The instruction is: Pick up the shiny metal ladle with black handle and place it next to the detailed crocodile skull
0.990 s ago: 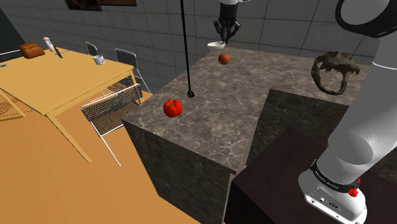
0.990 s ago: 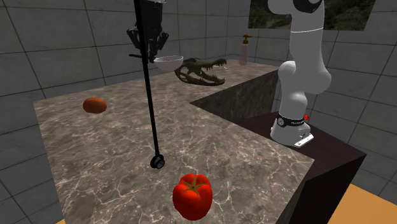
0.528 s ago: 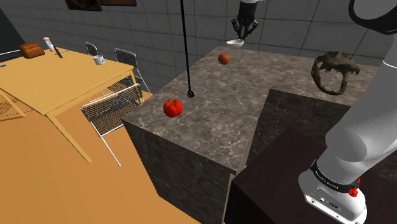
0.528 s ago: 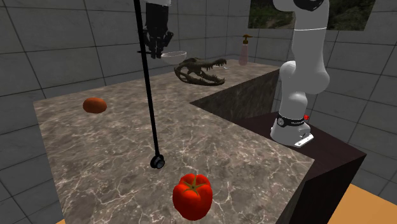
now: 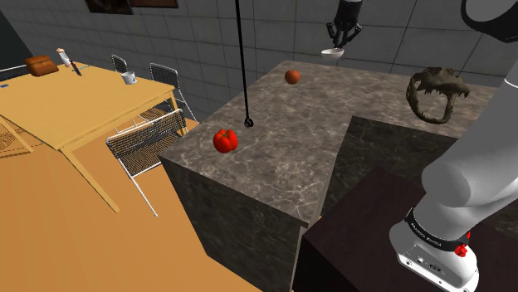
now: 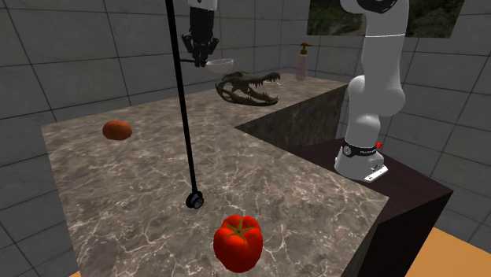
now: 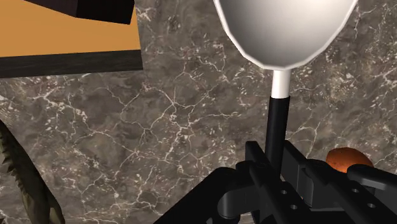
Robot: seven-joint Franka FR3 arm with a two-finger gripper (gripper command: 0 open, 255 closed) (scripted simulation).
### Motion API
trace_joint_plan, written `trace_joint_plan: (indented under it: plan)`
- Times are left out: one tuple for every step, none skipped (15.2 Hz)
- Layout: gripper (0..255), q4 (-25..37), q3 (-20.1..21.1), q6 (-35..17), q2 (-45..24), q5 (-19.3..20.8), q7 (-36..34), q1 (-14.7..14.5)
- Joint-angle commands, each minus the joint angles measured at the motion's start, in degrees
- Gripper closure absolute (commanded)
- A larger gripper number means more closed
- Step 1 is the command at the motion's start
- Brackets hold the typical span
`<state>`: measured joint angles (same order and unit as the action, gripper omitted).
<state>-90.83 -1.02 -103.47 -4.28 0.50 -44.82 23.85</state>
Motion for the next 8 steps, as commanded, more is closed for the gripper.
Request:
trace_joint_plan:
  plan:
    - [255, 1.16, -1.32, 0.25, -0.89, -0.57, 3.09, 1.61]
    - [255, 1.47, -1.91, 0.32, -1.13, -0.83, 4.44, 2.34]
    - [255, 1.86, -2.49, 0.41, -1.44, -1.10, 5.79, 3.08]
    - [255, 2.33, -3.06, 0.53, -1.80, -1.38, 7.13, 3.82]
    - [255, 2.88, -3.61, 0.68, -2.22, -1.67, 8.47, 4.58]
    - [255, 3.51, -4.16, 0.85, -2.70, -1.97, 9.81, 5.34]
    - [255, 4.22, -4.70, 1.04, -3.25, -2.28, 11.14, 6.12]
    - [255, 5.02, -5.24, 1.27, -3.85, -2.61, 12.47, 6.90]
